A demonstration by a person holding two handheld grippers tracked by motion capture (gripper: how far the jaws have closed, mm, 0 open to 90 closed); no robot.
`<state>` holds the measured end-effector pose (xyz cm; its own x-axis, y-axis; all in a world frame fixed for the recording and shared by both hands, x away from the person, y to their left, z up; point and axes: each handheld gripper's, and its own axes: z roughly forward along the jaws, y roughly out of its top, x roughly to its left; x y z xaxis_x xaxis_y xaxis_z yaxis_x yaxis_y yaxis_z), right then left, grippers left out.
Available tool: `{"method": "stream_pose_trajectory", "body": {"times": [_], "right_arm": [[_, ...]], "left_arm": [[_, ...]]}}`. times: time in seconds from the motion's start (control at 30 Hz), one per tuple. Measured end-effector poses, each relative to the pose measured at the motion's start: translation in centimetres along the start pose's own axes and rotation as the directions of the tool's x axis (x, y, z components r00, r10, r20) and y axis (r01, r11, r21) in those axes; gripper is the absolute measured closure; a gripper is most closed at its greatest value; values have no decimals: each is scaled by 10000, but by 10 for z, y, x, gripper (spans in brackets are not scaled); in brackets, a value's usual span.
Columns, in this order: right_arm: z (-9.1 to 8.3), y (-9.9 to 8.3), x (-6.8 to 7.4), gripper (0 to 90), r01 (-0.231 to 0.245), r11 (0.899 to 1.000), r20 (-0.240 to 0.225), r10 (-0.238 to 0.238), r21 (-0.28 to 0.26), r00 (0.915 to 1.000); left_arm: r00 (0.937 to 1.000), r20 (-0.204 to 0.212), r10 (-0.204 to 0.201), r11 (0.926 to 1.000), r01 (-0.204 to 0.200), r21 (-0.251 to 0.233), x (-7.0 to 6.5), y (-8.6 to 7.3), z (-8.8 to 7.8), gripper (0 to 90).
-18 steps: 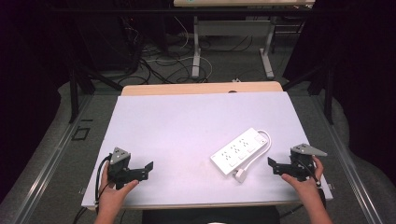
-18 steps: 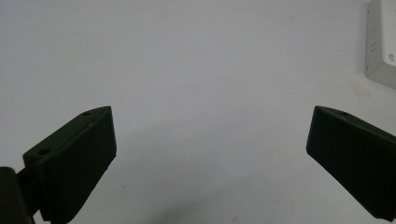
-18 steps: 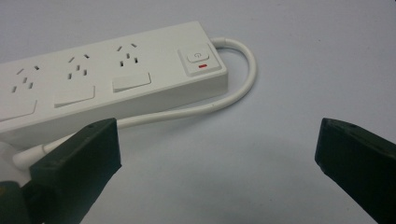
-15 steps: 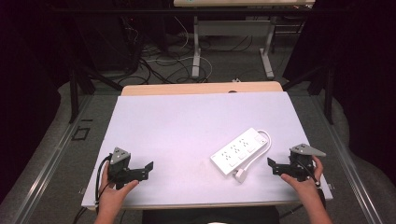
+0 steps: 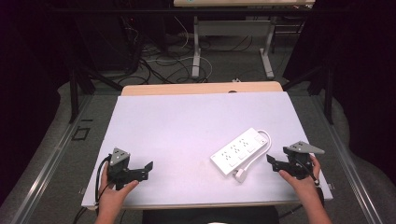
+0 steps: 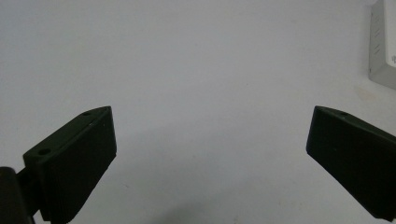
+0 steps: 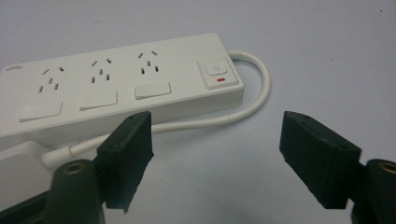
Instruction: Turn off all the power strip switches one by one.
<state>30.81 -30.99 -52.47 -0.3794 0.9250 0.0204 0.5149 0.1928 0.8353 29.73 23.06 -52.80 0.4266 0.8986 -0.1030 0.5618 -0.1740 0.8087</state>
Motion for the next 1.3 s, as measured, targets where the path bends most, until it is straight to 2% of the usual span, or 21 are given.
{"method": "stream_pose_trajectory", "body": {"times": [0.03, 0.07, 0.13, 0.27, 0.37, 0.43, 0.47, 0.53, 0.57, 0.63, 0.73, 0.77, 0.8, 0.93, 1.03, 1.27, 1.3], "right_arm": [[0, 3, 0, 345, 6, 10000, -54, -6, 67, 10000], [0, 3, 0, 345, 6, 10000, -54, -6, 67, 10000], [0, 7, 1, 420, 65, 9999, -53, -65, 145, 10000], [1, 12, 2, 474, 286, 9994, 25, -287, 174, 9996], [4, 20, 1, 556, 385, 9987, -133, -381, 330, 9992], [5, 22, 0, 560, 423, 9985, -141, -419, 337, 9990], [8, 27, 0, 626, 412, 9982, -163, -405, 434, 9990], [10, 29, 0, 658, 479, 9983, -186, -474, 330, 9987], [14, 34, 1, 724, 401, 9985, -336, -388, 384, 9987], [15, 37, 2, 746, 390, 9983, -347, -375, 432, 9987], [24, 46, 3, 835, 587, 9969, -491, -562, 517, 9972], [24, 46, 3, 835, 587, 9969, -491, -562, 517, 9972], [29, 50, 4, 880, 689, 9958, -609, -653, 596, 9960], [36, 56, 5, 900, 858, 9934, -648, -809, 760, 9946], [43, 60, 5, 900, 926, 9897, -634, -860, 1088, 9943], [61, 62, 1, 900, 713, 9847, -535, -635, 1589, 9965], [66, 62, -1, 900, 771, 9814, -536, -687, 1761, 9962]], "left_arm": [[10000, -9, -8, 10000, 8, -38, 0, 0, 0, 17], [10000, 2, -10, 10000, 10, -61, 0, 0, 0, 17], [10000, -3, -1, 10000, 1, -88, 0, 0, -1, 20], [10000, -38, 72, 9999, -73, -71, 1, 1, -1, 23], [10000, -52, -73, 9999, 73, -109, 0, 0, -2, 28], [9999, -71, -87, 9999, 86, -120, 0, 0, -2, 28], [9999, -76, -78, 9999, 77, -117, 0, 0, -2, 31], [9999, -108, -53, 9999, 52, -117, 1, 0, -2, 31], [9999, -124, -22, 9999, 21, -112, 1, 0, -2, 32], [9999, -135, -63, 9999, 61, -105, 1, 0, -2, 33], [9998, -167, -77, 9999, 75, -133, 2, 0, -3, 37], [9998, -162, -83, 9999, 81, -119, 2, -1, -3, 37], [9998, -168, -76, 9999, 74, -117, 2, -1, -4, 38], [9997, -227, -116, 9998, 113, -143, 3, -2, -4, 41], [9995, -234, -207, 9996, 202, -179, 4, -2, -5, 42], [9993, -187, -309, 9991, 304, -279, 4, -2, -5, 41], [9993, -203, -317, 9992, 312, -261, 4, -2, -5, 41]]}}
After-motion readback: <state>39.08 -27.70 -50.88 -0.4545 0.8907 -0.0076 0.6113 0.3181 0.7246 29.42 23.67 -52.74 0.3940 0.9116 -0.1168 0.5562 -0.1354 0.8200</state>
